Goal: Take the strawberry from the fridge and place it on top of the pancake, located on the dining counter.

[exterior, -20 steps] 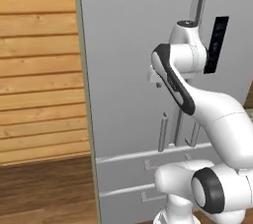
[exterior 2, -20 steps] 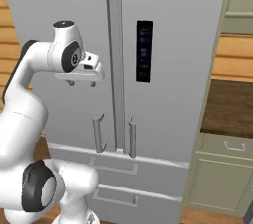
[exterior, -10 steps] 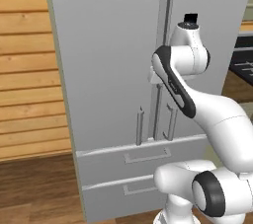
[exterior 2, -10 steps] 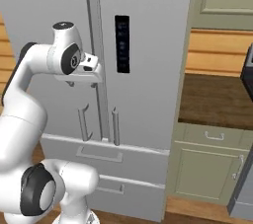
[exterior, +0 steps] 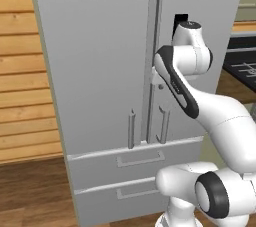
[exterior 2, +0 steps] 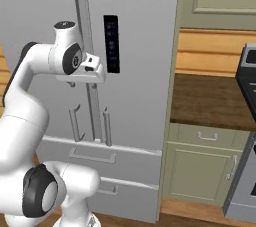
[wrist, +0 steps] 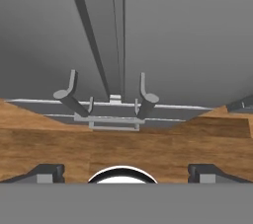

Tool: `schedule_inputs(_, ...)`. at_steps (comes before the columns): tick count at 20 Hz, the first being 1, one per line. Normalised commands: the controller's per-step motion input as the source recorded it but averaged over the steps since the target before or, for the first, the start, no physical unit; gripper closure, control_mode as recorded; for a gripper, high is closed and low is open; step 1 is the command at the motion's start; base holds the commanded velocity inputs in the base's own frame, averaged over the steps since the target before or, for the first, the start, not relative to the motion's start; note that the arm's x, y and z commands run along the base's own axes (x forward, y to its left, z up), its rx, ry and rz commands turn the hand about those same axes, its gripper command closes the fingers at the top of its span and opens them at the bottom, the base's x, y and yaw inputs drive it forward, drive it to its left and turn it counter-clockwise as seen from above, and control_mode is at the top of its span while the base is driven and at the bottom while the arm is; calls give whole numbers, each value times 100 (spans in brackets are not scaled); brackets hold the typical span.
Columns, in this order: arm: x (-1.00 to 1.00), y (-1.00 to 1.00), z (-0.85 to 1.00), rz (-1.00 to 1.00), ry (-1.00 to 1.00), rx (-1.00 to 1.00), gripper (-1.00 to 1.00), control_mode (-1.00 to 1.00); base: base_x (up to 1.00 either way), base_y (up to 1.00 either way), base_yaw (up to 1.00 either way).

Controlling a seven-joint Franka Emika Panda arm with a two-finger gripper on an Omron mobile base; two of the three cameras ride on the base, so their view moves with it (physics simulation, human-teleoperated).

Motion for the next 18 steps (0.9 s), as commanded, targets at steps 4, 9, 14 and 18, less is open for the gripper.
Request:
schedule_inputs(4, 0, 0, 0, 0, 0, 0, -100, 100, -54, 0, 0)
schedule_inputs(9, 0, 0, 0, 0, 0, 0, -100, 100, -52, 0, 0)
schedule_inputs(14, -3, -2, -11, 0, 0, 2, -100, -100, -8, -3, 0)
schedule_inputs(18, 38, -18, -62, 0, 14, 0, -100, -100, 0, 0, 0)
